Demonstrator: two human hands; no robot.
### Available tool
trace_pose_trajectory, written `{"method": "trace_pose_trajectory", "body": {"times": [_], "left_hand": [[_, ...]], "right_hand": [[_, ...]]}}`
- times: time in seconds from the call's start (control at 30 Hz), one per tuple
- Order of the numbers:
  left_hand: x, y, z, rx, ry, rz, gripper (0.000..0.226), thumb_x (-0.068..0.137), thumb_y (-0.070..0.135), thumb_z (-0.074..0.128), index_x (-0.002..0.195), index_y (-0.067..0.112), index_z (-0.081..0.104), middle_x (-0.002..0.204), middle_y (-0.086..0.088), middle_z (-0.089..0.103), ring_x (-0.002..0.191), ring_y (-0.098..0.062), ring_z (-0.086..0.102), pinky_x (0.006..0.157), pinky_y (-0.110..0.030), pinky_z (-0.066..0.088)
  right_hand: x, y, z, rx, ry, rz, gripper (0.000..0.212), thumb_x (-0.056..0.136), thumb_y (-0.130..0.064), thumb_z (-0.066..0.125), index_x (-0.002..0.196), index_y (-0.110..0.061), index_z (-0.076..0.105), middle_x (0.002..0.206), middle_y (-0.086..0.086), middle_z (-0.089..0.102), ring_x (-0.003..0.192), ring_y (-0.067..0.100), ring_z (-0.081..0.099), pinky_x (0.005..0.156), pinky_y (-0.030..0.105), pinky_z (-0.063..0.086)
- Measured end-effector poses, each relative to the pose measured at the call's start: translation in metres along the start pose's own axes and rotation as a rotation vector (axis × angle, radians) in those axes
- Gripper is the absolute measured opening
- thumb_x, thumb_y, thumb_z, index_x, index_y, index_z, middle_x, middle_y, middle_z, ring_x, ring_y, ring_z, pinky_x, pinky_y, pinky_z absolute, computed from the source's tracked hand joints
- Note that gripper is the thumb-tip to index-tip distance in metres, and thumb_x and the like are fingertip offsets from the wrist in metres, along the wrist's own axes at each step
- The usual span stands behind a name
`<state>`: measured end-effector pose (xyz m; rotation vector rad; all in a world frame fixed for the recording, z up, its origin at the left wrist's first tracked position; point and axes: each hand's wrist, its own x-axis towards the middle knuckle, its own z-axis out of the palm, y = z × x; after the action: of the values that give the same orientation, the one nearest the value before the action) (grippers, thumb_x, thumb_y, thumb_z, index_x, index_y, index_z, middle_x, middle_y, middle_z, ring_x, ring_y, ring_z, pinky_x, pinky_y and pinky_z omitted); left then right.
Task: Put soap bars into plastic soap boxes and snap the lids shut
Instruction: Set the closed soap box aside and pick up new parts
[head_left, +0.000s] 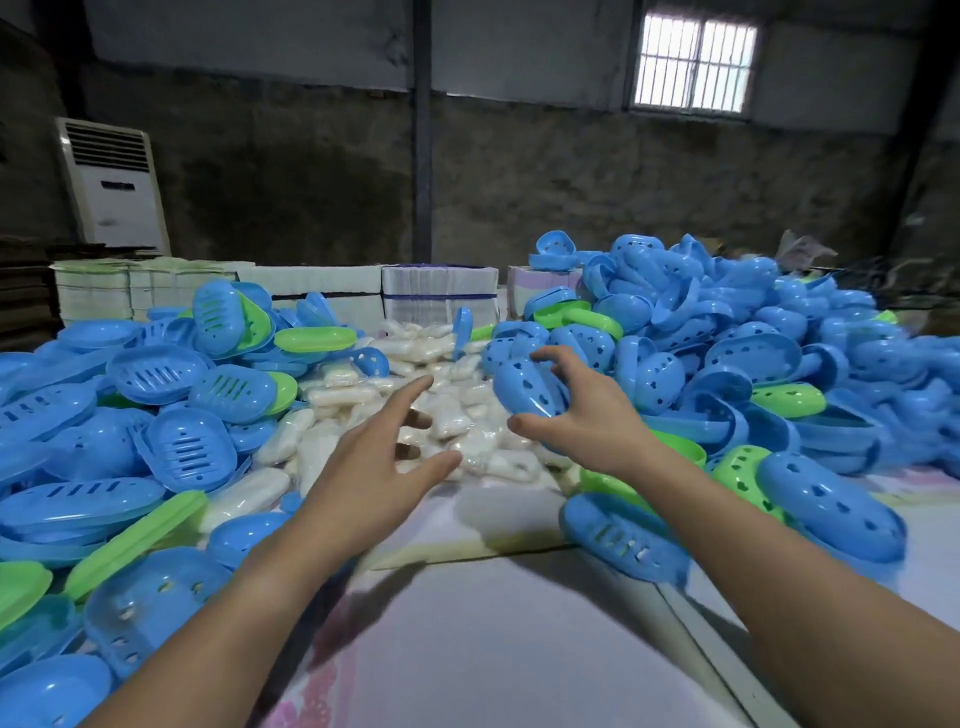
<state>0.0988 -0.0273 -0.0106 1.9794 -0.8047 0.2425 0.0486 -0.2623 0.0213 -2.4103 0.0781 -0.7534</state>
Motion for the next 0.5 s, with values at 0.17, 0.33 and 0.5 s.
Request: {"method": "trace_pose_trajectory", "body": {"times": [0.17, 0.33, 0.5], "left_hand": [[0.003, -0.003, 0.002, 0.071, -0.010, 0.064, 0.030, 0.090, 0.026, 0.073, 0.114, 0.042, 0.065, 0.116, 0.015, 0.068, 0.100, -0.004, 0.067, 0.091, -0.036, 0.053], [0.008, -0.021, 0.004, 0.098, -0.006, 0.147, 0.022, 0.088, 0.032, 0.073, 0.100, 0.050, 0.071, 0.103, 0.036, 0.067, 0.091, 0.012, 0.065, 0.070, -0.027, 0.053], [0.032, -0.088, 0.014, 0.151, -0.021, 0.140, 0.046, 0.084, 0.071, 0.058, 0.120, 0.043, 0.068, 0.117, 0.027, 0.067, 0.095, 0.009, 0.068, 0.057, -0.019, 0.057]], "right_hand": [[-0.022, 0.055, -0.072, -0.216, 0.056, 0.208, 0.067, 0.073, -0.052, 0.077, 0.131, -0.037, 0.047, 0.100, -0.012, 0.059, 0.085, 0.010, 0.060, 0.065, 0.025, 0.043], [-0.060, 0.112, -0.157, -0.280, 0.178, 0.500, 0.060, 0.076, -0.057, 0.071, 0.127, -0.035, 0.049, 0.101, -0.005, 0.061, 0.077, 0.005, 0.056, 0.059, 0.023, 0.042], [-0.100, 0.159, -0.228, -0.427, 0.321, 0.697, 0.071, 0.077, -0.057, 0.068, 0.137, -0.025, 0.047, 0.123, 0.005, 0.060, 0.100, 0.021, 0.053, 0.077, 0.035, 0.040]]}}
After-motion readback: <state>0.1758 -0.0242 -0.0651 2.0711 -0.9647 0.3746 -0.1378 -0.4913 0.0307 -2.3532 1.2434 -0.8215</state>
